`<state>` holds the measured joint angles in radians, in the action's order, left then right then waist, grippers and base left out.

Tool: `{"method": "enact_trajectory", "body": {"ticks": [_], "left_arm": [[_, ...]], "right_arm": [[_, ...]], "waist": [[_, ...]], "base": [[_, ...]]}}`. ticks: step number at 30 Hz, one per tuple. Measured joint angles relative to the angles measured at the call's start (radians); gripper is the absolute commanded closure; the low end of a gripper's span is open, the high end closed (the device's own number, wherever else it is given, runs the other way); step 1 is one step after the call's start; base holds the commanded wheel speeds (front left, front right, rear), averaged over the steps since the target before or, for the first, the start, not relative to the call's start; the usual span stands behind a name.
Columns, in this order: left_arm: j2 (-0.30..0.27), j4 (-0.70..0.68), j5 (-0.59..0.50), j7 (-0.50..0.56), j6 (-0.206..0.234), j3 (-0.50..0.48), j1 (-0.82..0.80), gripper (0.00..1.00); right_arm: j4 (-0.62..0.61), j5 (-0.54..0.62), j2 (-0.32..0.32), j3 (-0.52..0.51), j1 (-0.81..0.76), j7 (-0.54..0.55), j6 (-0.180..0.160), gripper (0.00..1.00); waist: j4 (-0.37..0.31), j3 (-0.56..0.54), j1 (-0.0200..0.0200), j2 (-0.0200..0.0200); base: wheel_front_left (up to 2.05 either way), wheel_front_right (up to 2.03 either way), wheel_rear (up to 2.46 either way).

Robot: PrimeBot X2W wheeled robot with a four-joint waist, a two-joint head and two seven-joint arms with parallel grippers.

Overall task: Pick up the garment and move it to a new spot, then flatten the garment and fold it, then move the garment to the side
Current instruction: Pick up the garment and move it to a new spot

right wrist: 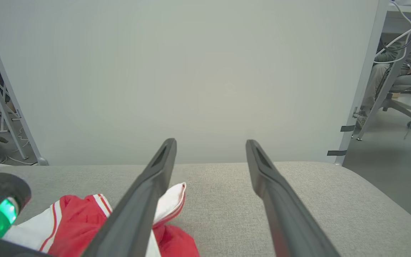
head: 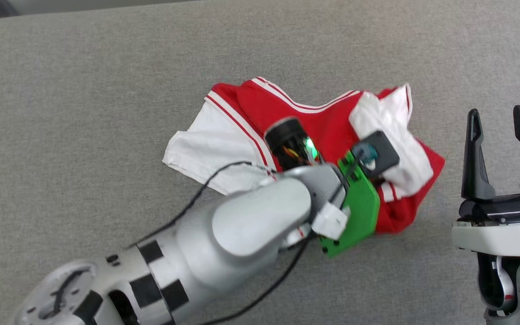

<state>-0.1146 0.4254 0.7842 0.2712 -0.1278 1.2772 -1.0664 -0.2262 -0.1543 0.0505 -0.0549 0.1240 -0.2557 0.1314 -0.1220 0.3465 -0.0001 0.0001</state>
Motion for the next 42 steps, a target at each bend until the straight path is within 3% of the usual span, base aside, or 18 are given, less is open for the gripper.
{"method": "enact_trajectory", "body": {"ticks": [5,12,13,14,17,18,22,25,29,33,37,38,42], "left_arm": [[0.031,-0.020,-0.099,0.088,0.000,0.006,0.139,1.00],[0.046,-0.028,-0.142,0.098,0.000,0.003,0.205,1.00],[0.047,-0.021,-0.142,0.077,0.000,0.003,0.204,0.74],[0.047,-0.016,-0.142,0.058,0.000,0.004,0.204,0.00],[0.051,0.012,-0.139,-0.073,0.000,0.006,0.196,0.00],[0.056,0.049,-0.132,-0.221,0.000,0.000,0.166,0.00],[0.058,0.089,-0.130,-0.376,0.012,-0.057,0.141,0.00],[0.059,0.119,-0.134,-0.472,0.063,-0.100,0.141,0.00],[0.041,0.119,-0.135,-0.518,0.128,-0.169,0.152,0.00],[-0.019,0.057,-0.153,-0.527,0.204,-0.283,0.211,0.00],[-0.088,-0.057,-0.217,-0.527,0.270,-0.427,0.316,0.00],[-0.119,-0.100,-0.252,-0.527,0.296,-0.503,0.386,0.00],[-0.163,-0.163,-0.302,-0.527,0.338,-0.632,0.505,0.00]], "right_arm": [[-0.001,-0.007,0.000,0.003,0.007,0.000,0.000,0.00],[0.007,-0.009,0.000,0.007,0.020,0.000,0.000,0.00],[0.009,-0.009,0.000,0.006,0.020,0.000,0.000,0.00],[0.011,-0.009,0.000,0.004,0.020,0.000,0.000,0.00],[0.021,-0.009,0.000,-0.002,0.019,0.000,0.000,0.00],[0.027,-0.008,0.000,-0.006,0.015,0.000,0.000,0.00],[0.031,-0.007,0.000,-0.012,-0.006,0.000,0.000,0.00],[0.036,-0.003,0.000,-0.015,-0.028,0.000,0.000,0.00],[0.040,0.002,0.000,-0.019,-0.055,0.000,0.000,0.00],[0.043,0.007,-0.001,-0.021,-0.080,0.000,0.000,0.00],[0.047,0.011,0.000,-0.026,-0.098,0.000,0.000,0.00],[0.050,0.011,-0.001,-0.026,-0.106,0.000,0.000,0.00],[0.055,0.011,-0.001,-0.025,-0.115,0.000,0.000,0.00]], "waist": [[-0.022,0.032,0.0000,0.0000],[-0.038,0.057,0.0000,0.0000],[-0.037,0.056,0.0000,0.0000],[-0.036,0.054,0.0000,0.0000],[-0.028,0.038,0.0000,0.0000],[-0.018,0.015,0.0000,0.0000],[-0.001,-0.022,0.0000,0.0000],[0.016,-0.056,0.0000,0.0000],[0.040,-0.096,0.0000,0.0000],[0.068,-0.136,0.0000,0.0000],[0.097,-0.168,0.0000,-0.0001],[0.111,-0.183,0.0001,0.0000],[0.131,-0.206,0.0000,-0.0001]], "base": [[0.00,0.00,0.00],[0.00,0.00,0.00],[0.00,0.00,0.00],[0.00,0.00,0.00],[0.00,0.00,0.00],[0.00,0.00,0.00],[0.00,0.00,0.00],[0.00,0.00,0.00],[0.00,0.00,0.00],[0.00,0.00,0.00],[0.00,0.00,0.00],[0.00,0.00,0.00],[0.00,0.00,0.00]]}}
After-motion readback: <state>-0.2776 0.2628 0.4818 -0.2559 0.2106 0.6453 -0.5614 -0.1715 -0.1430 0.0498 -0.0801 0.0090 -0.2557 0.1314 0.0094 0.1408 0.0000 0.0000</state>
